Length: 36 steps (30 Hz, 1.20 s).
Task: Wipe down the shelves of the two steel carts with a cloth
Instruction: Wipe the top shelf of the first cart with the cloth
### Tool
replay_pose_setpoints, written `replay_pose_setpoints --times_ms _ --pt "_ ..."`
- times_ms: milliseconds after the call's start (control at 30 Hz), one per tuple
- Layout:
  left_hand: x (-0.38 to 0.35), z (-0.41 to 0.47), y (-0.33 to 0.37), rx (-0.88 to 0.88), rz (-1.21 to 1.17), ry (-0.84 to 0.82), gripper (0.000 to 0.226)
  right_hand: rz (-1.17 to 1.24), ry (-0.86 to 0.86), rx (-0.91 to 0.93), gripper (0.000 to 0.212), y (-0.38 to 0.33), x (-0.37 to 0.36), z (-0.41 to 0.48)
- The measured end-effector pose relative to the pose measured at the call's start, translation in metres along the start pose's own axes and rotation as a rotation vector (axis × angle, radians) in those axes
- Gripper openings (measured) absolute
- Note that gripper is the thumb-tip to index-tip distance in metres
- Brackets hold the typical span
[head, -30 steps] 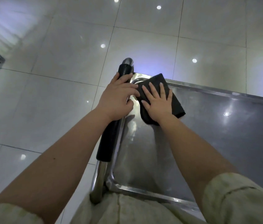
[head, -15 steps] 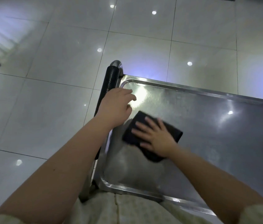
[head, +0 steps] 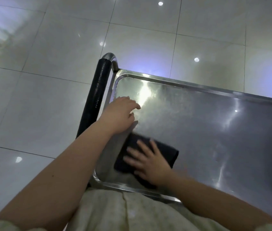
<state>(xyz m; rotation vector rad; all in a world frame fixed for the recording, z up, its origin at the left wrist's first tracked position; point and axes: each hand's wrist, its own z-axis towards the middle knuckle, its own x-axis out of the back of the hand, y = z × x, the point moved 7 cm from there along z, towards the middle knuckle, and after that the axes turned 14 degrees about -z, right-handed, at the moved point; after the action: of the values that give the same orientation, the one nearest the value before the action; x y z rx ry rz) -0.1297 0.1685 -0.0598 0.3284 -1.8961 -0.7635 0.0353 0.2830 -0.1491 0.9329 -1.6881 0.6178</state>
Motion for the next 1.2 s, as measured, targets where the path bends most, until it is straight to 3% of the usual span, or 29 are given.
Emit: replay_pose_setpoints --times_ms 100,167,300,400,500,600,767,900,1067,1200 --pt "-0.030 -0.003 -0.013 0.090 -0.021 -0.054 0.038 -0.054 0.012 0.344 0.055 -0.037 -0.018 -0.035" --pt "-0.051 -0.010 -0.028 0.165 0.037 -0.071 0.044 -0.093 0.042 0.351 0.057 -0.009 -0.018 -0.025" --pt "-0.068 -0.023 -0.048 0.208 0.030 0.057 0.057 0.015 0.078 -0.171 0.059 0.123 -0.004 0.021" --pt "-0.076 -0.026 -0.057 0.201 0.006 0.085 0.059 0.123 0.006 -0.554 0.057 0.225 -0.007 0.041" --pt "-0.078 -0.024 -0.063 0.202 0.002 0.078 0.061 0.154 -0.066 -0.728 0.058 0.260 -0.016 0.039" --pt "-0.079 -0.025 -0.067 0.223 0.008 0.062 0.063 0.111 -0.036 -0.643 0.060 0.217 -0.019 0.016" --pt "-0.079 -0.022 -0.059 0.243 0.115 0.038 0.064 0.075 0.062 -0.310 0.061 0.081 -0.031 -0.068" --pt "-0.098 -0.036 -0.028 0.236 0.138 0.076 0.064 0.039 0.094 -0.183 0.062 -0.009 -0.048 -0.122" --pt "-0.160 -0.104 0.009 0.123 0.164 -0.006 0.061 0.115 0.014 -0.364 0.062 -0.023 -0.042 -0.130" --pt "-0.191 -0.158 0.019 0.088 0.033 0.013 0.053 0.252 -0.035 -0.738 0.069 -0.022 -0.048 -0.148"
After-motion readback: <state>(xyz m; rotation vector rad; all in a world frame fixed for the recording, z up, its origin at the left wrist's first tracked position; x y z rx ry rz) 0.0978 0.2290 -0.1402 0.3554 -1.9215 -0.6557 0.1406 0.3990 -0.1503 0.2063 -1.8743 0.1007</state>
